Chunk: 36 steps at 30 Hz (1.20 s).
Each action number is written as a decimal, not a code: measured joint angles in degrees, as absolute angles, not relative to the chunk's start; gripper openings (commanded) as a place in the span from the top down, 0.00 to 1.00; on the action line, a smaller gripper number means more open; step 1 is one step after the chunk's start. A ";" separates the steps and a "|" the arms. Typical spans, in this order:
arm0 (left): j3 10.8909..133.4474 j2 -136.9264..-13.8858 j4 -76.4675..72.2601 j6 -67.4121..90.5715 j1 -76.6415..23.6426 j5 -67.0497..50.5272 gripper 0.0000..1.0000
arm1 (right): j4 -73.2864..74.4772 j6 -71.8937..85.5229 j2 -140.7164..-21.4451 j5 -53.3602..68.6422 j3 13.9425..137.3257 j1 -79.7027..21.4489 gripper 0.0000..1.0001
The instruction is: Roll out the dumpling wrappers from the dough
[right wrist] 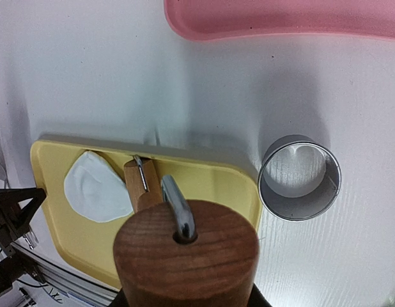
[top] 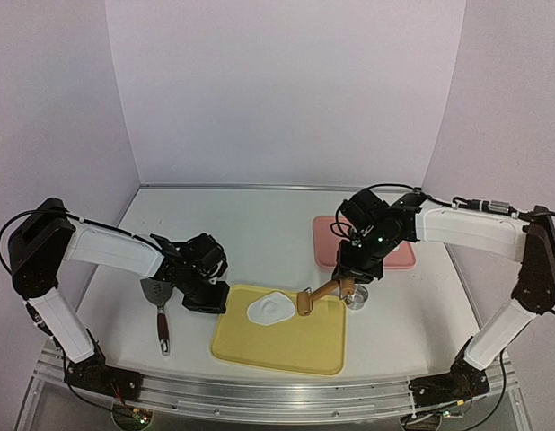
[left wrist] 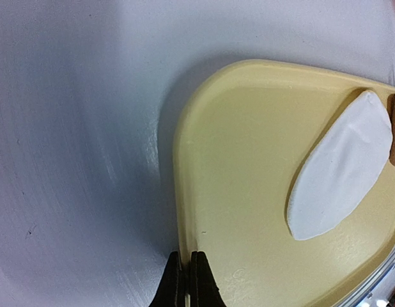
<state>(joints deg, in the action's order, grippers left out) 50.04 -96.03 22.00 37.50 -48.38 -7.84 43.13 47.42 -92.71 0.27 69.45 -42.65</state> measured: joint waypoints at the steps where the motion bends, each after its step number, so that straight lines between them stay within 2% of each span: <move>1: 50.04 -96.03 22.00 37.50 -48.38 -7.84 1.00 | 43.27 47.46 -92.55 0.27 69.32 -42.52 1.00; 9: 50.02 -95.79 22.04 37.50 -48.38 -7.81 1.00 | 48.03 47.40 -90.21 -2.44 69.93 -42.44 1.00; 18: 50.02 -95.64 22.96 37.50 -48.38 -7.79 1.00 | 58.76 44.82 -91.13 -2.76 81.06 -46.04 1.00; 23: 50.02 -95.66 23.03 37.43 -48.38 -7.81 1.00 | 57.56 43.90 -94.39 0.25 88.60 -49.15 1.00; 36: 50.50 -95.94 23.38 37.28 -48.38 -7.84 1.00 | 56.49 41.15 -105.71 1.48 91.20 -49.54 1.00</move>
